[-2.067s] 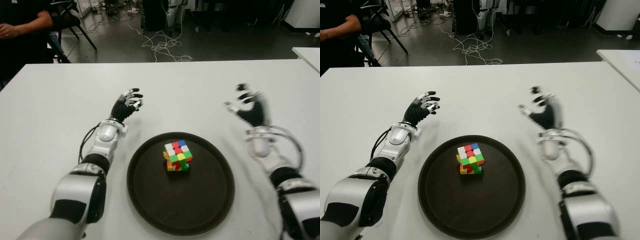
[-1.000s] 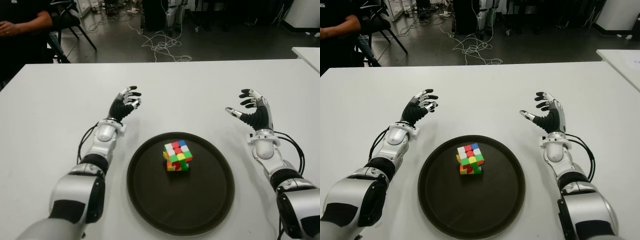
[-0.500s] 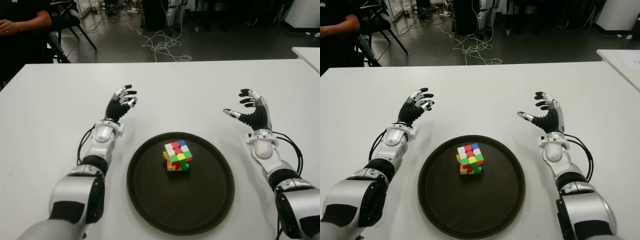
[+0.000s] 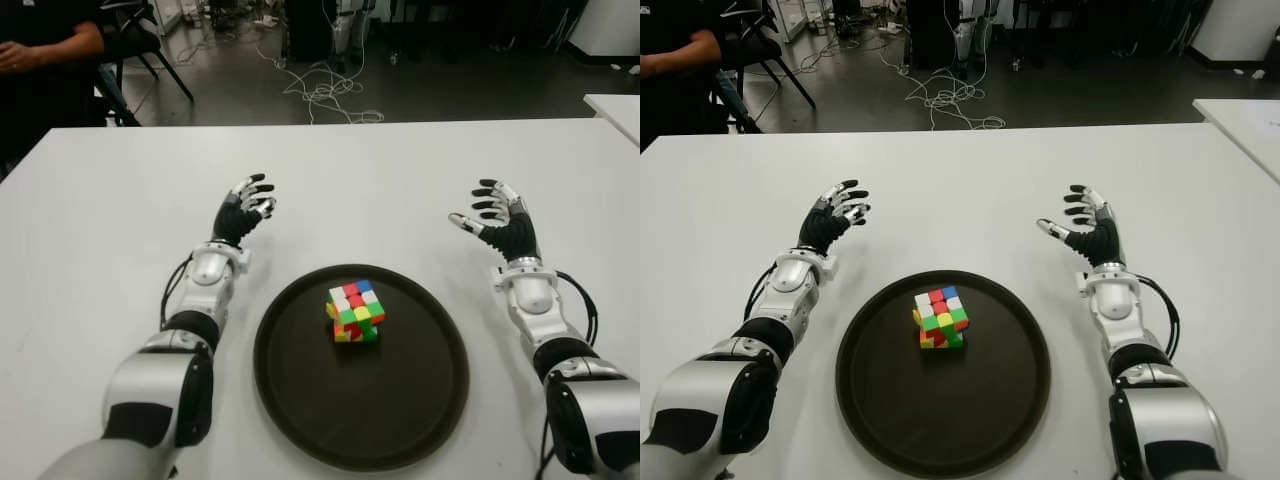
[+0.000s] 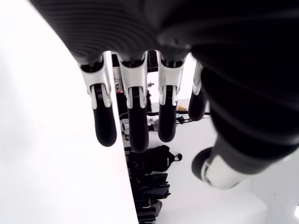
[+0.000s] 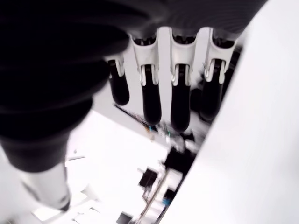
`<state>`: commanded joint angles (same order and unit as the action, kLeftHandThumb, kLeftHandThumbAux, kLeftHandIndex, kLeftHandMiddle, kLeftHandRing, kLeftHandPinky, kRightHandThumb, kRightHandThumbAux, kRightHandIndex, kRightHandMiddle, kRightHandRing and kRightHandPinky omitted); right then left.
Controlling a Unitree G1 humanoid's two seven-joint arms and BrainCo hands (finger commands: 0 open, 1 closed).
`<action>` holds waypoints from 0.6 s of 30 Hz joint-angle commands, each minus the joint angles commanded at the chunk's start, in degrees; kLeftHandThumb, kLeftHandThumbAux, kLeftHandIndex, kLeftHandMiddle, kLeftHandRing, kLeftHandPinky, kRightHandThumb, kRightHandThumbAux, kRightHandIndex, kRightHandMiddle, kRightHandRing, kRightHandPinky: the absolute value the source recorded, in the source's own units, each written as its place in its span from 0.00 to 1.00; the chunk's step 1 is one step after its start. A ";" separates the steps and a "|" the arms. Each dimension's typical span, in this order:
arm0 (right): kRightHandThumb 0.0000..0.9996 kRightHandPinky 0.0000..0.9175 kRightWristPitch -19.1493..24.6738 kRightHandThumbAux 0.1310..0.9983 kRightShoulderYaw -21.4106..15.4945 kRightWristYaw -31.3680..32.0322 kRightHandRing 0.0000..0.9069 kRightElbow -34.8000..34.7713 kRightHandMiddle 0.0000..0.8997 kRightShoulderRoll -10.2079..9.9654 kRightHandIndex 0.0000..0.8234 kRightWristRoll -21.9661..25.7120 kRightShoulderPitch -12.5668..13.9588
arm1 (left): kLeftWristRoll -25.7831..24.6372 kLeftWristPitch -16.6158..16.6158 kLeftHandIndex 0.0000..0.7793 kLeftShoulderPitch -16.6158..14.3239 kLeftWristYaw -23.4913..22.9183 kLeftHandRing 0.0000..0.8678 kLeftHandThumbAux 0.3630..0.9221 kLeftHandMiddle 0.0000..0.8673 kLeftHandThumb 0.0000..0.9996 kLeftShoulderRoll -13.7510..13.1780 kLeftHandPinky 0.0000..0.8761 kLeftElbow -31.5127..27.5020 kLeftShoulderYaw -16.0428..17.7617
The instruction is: Pick up the Rubik's Cube and put it in the plate
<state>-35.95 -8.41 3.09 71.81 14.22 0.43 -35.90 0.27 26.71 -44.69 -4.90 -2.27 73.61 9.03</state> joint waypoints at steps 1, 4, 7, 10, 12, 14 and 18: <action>0.08 0.39 0.54 0.69 -0.88 1.63 0.36 -0.05 0.34 -0.20 0.27 1.21 -0.08 | -0.08 -0.20 0.23 -0.03 -0.07 0.32 0.75 0.29 0.23 0.03 0.37 0.01 0.04; 0.07 0.39 1.78 0.69 -3.10 5.10 0.36 -0.33 0.34 -0.87 0.27 4.05 -0.21 | -0.25 -0.72 0.23 -0.12 -0.28 0.32 0.75 0.29 0.22 0.14 0.37 0.03 0.20; 0.06 0.38 2.27 0.69 -3.82 6.41 0.36 -0.59 0.34 -1.11 0.27 4.88 -0.21 | -0.33 -0.78 0.23 -0.10 -0.30 0.32 0.75 0.28 0.21 0.20 0.38 -0.01 0.26; 0.04 0.37 2.83 0.70 -4.56 7.23 0.36 -0.71 0.34 -1.44 0.28 5.61 -0.30 | -0.31 -0.30 0.23 0.10 -0.19 0.32 0.77 0.29 0.21 0.18 0.38 -0.10 0.25; 0.03 0.38 3.00 0.71 -4.74 7.39 0.36 -0.75 0.34 -1.56 0.28 5.77 -0.32 | -0.27 -0.20 0.22 0.12 -0.16 0.32 0.77 0.28 0.20 0.16 0.38 -0.11 0.24; 0.03 0.38 3.32 0.71 -5.05 7.59 0.36 -0.75 0.34 -1.76 0.28 6.13 -0.39 | -0.21 -0.10 0.22 0.14 -0.17 0.32 0.76 0.28 0.20 0.03 0.38 -0.13 0.21; 0.01 0.37 3.76 0.72 -5.55 7.78 0.36 -0.74 0.35 -2.06 0.29 6.36 -0.48 | -0.10 -0.02 0.23 0.15 -0.23 0.32 0.76 0.29 0.19 -0.18 0.37 -0.17 0.14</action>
<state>-32.19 -13.95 10.88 71.07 12.16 6.79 -36.38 0.16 26.69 -44.54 -5.13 -2.45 73.44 9.17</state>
